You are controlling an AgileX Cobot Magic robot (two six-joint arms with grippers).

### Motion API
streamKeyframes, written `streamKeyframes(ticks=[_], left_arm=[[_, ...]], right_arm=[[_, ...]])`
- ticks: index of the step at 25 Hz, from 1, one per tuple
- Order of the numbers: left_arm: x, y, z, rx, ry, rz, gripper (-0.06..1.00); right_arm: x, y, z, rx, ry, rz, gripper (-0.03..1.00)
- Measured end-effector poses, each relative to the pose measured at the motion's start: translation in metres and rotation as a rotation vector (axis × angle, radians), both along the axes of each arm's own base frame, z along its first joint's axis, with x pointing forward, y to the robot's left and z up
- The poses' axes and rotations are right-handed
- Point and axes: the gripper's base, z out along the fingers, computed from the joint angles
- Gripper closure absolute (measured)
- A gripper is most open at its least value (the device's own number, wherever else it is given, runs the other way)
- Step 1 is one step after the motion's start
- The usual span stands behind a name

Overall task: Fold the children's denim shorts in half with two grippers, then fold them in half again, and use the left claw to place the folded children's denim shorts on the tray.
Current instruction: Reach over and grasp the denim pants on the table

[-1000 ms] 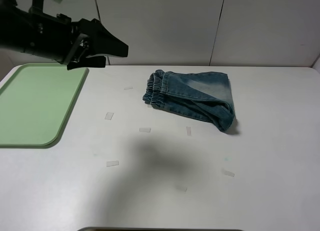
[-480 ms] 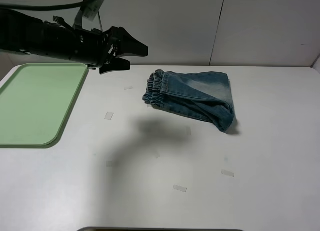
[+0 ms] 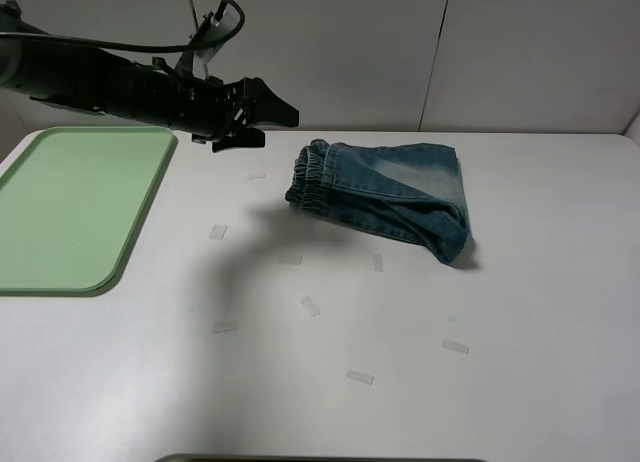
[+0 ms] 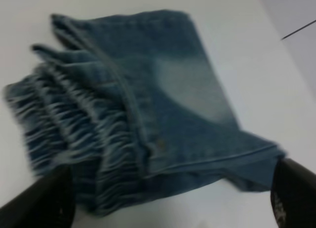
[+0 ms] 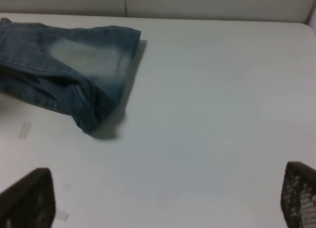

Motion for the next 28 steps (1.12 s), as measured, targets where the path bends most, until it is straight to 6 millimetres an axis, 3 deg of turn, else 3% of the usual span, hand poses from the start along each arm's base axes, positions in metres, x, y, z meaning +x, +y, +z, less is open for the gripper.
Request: streamKeyframes(ticks=[13,28], left_arm=[[0.013,-0.01,-0.039,-0.051,0.083,-0.132,0.15],[0.023,-0.001,-0.044,0.069,0.01,-0.049,0.15]], right_arm=[[0.0,0.0,0.0,0.0,0.0,0.0,0.27],[0.0,0.0,0.0,0.0,0.0,0.0,0.27]])
